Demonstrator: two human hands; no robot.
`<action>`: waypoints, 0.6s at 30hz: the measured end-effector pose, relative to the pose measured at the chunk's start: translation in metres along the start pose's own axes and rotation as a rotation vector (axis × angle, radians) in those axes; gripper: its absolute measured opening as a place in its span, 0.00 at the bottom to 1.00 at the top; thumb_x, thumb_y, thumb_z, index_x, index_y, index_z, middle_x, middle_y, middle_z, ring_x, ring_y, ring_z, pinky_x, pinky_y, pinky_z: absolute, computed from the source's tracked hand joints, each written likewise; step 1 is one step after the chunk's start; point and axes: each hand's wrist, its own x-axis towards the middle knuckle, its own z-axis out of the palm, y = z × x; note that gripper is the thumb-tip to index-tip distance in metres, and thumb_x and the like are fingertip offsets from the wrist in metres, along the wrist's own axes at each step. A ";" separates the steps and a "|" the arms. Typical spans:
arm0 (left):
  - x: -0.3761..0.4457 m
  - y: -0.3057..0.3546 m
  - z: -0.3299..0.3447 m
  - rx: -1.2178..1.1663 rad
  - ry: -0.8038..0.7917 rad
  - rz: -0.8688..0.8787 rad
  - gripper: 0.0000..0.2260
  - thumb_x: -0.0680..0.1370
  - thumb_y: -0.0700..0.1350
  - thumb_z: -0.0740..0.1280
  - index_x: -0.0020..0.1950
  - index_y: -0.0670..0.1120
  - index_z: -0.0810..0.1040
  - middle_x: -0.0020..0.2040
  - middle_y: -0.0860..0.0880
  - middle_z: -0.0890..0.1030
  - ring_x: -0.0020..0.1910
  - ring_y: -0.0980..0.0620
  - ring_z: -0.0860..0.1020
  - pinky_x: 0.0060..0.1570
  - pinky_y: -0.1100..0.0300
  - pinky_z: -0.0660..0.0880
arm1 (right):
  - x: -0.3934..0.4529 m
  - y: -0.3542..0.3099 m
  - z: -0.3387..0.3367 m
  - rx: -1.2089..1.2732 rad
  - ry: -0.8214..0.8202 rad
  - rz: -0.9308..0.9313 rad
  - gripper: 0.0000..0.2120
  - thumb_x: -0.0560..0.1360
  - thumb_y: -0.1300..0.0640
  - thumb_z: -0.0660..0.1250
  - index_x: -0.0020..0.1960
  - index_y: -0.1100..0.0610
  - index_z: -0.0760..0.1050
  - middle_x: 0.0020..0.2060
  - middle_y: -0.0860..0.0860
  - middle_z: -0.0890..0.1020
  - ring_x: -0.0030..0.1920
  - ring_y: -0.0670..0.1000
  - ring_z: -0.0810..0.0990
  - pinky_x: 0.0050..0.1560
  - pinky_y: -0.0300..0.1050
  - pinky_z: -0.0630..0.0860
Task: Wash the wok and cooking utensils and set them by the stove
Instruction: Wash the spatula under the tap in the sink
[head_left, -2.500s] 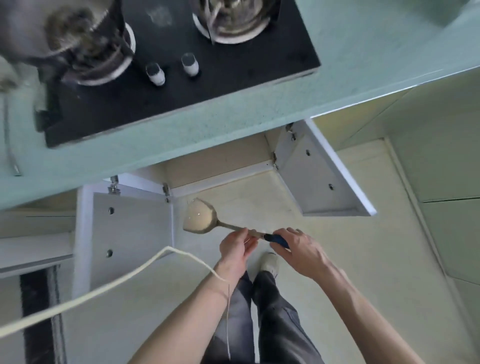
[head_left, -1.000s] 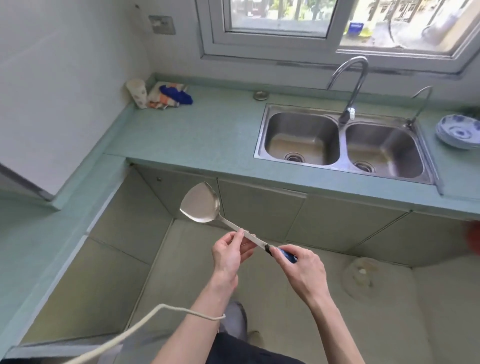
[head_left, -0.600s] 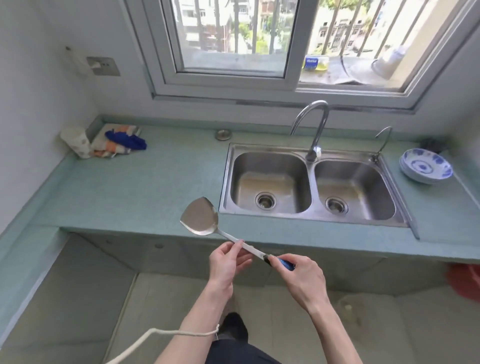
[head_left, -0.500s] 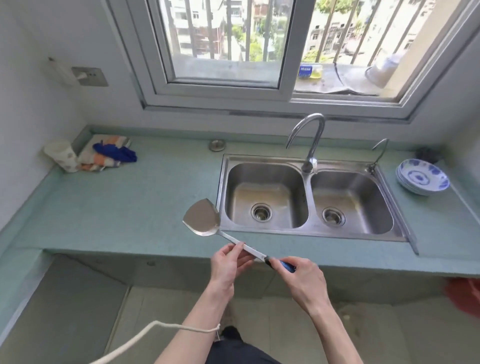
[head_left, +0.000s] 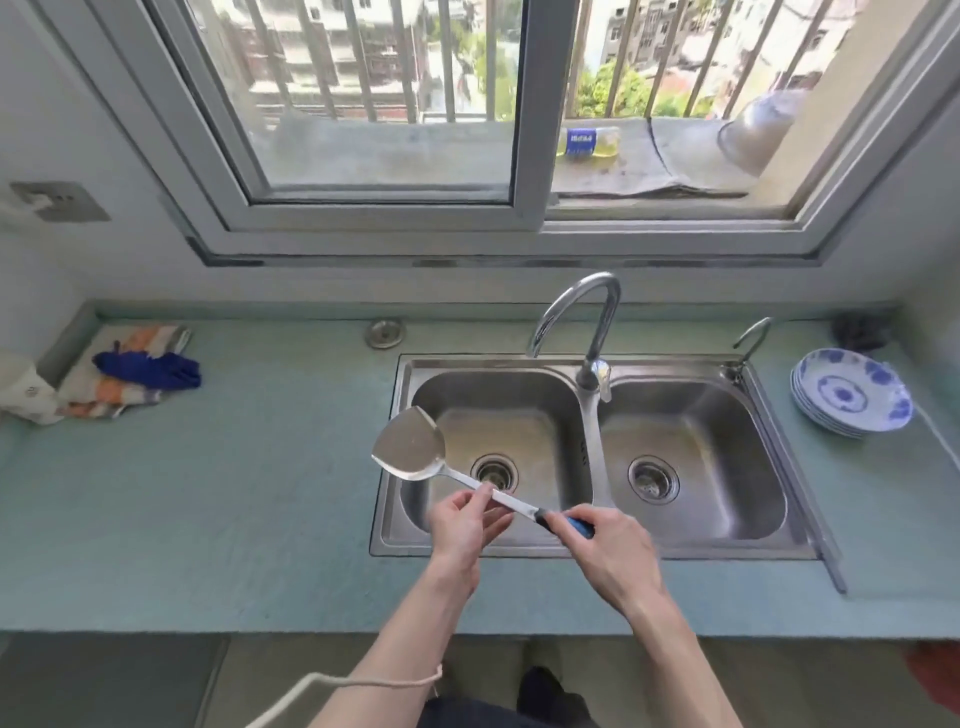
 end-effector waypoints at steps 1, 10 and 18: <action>0.006 -0.002 0.009 -0.010 0.026 -0.002 0.08 0.81 0.38 0.69 0.49 0.33 0.81 0.43 0.38 0.84 0.42 0.44 0.84 0.45 0.55 0.84 | 0.010 0.005 -0.007 0.003 -0.053 -0.010 0.19 0.77 0.31 0.64 0.47 0.45 0.83 0.40 0.43 0.85 0.42 0.46 0.81 0.42 0.45 0.76; 0.050 -0.023 0.080 -0.079 0.185 -0.098 0.06 0.80 0.35 0.69 0.54 0.32 0.78 0.47 0.35 0.82 0.37 0.45 0.81 0.31 0.60 0.82 | 0.141 0.064 -0.052 0.417 -0.112 0.110 0.14 0.82 0.44 0.64 0.55 0.53 0.79 0.47 0.47 0.85 0.49 0.48 0.83 0.56 0.50 0.79; 0.066 -0.030 0.107 -0.137 0.238 -0.127 0.12 0.80 0.34 0.68 0.61 0.29 0.75 0.49 0.35 0.82 0.40 0.43 0.82 0.31 0.59 0.82 | 0.316 0.093 -0.025 0.400 -0.169 0.245 0.32 0.75 0.32 0.59 0.50 0.61 0.78 0.44 0.56 0.81 0.44 0.57 0.78 0.47 0.51 0.75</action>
